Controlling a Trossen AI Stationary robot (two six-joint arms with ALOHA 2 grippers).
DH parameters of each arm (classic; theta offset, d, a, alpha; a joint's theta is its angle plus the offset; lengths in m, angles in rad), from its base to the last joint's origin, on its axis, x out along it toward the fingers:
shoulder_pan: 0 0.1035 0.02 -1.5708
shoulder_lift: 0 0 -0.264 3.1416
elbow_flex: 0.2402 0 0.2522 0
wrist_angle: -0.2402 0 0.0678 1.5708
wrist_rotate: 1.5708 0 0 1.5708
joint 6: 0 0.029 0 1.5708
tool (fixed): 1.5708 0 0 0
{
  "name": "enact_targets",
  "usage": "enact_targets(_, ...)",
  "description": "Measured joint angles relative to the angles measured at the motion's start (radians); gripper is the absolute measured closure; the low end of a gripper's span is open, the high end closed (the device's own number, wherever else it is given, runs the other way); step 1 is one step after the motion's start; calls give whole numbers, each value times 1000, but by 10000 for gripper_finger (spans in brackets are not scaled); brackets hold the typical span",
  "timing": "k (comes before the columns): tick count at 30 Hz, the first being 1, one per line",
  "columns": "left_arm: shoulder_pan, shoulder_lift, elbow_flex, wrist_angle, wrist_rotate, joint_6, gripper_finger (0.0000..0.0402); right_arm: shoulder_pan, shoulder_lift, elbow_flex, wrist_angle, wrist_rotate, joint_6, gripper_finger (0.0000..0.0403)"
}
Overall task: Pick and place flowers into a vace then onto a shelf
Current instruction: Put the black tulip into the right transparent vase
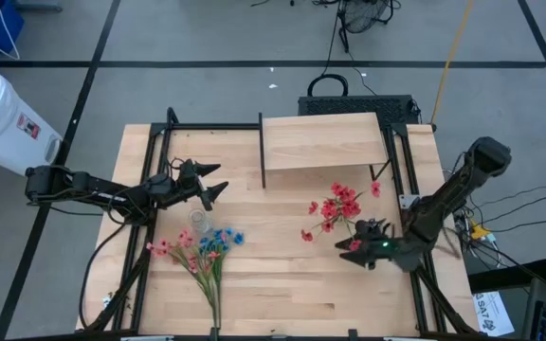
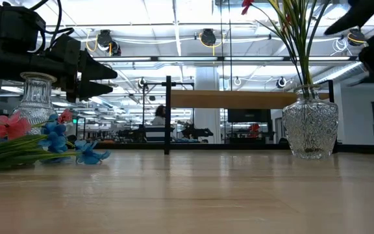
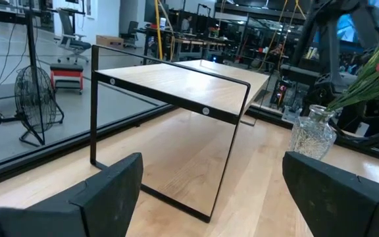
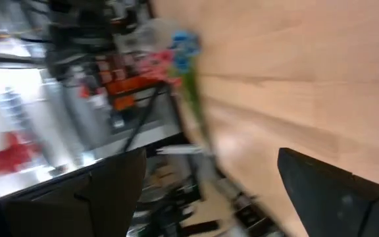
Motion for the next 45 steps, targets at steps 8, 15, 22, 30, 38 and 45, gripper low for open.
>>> enact_targets(8,0,0,0,0,0,0,36,-99,351,98,-2,-214,112,69)
enact_targets(15,0,0,0,0,0,0,36,-37,417,49,287,-452,189,69)
enact_targets(22,0,0,0,0,0,0,36,30,417,-1,393,-488,83,69)
enact_targets(30,0,0,0,0,0,0,36,64,415,-94,512,-511,52,69)
enact_targets(38,0,0,0,0,0,0,36,64,415,-141,579,-513,1,69)
enact_targets(45,0,0,0,0,0,0,36,44,414,-192,605,-476,-128,69)
